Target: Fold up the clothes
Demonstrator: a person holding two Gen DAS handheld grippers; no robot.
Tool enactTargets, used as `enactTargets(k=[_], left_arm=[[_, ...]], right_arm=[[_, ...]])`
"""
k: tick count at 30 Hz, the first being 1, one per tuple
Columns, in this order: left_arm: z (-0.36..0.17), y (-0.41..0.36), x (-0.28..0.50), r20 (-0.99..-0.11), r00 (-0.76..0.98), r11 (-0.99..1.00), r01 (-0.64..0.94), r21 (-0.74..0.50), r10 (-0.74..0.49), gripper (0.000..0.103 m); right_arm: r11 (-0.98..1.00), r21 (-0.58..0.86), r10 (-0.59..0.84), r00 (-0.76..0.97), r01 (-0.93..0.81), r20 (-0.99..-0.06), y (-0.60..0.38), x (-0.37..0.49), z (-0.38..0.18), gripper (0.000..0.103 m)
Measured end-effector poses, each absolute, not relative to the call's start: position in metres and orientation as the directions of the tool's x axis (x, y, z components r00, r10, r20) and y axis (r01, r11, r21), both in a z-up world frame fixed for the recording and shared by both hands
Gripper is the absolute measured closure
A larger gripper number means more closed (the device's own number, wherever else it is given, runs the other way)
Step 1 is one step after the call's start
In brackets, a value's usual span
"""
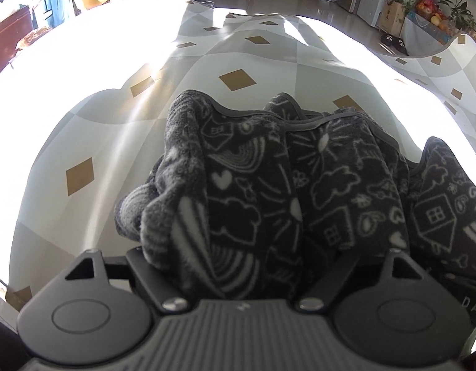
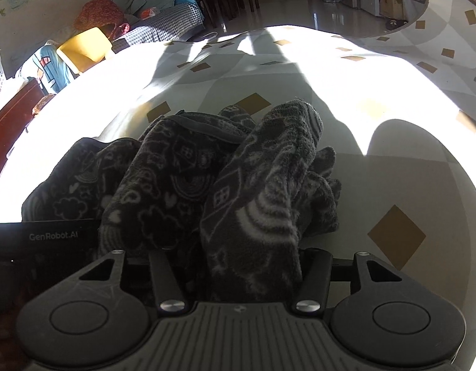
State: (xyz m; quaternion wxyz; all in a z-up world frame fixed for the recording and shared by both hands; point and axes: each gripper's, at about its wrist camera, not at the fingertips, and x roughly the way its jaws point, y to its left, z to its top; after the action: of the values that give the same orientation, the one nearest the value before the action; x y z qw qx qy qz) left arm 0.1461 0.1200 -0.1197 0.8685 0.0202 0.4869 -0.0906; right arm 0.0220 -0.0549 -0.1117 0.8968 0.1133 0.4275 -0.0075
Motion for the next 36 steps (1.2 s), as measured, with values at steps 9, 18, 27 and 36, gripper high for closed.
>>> enactTargets(k=[9,18,27,36], left_arm=[[-0.134,0.122,0.161,-0.873,0.465,0.985,0.152,-0.083,-0.146,0.005],[-0.131,0.113,0.162,-0.863,0.426,0.953,0.247,-0.176,-0.27,0.032],[-0.114,0.101,0.145,-0.835,0.468,0.937,0.317,-0.147,-0.29,0.058],[-0.096,0.103,0.136,-0.813,0.514,0.943,0.309,-0.123,-0.274,0.059]], right_arm=[[0.982,0.155,0.053,0.631,0.107,-0.774,-0.052,0.024,-0.123,0.038],[0.965,0.263,0.21,0.63,-0.009,-0.747,-0.04,0.025,-0.125,0.056],[0.969,0.231,0.227,0.661,-0.083,-0.715,-0.027,0.017,-0.112,0.068],[0.967,0.23,0.239,0.693,-0.109,-0.68,-0.022,0.012,-0.098,0.068]])
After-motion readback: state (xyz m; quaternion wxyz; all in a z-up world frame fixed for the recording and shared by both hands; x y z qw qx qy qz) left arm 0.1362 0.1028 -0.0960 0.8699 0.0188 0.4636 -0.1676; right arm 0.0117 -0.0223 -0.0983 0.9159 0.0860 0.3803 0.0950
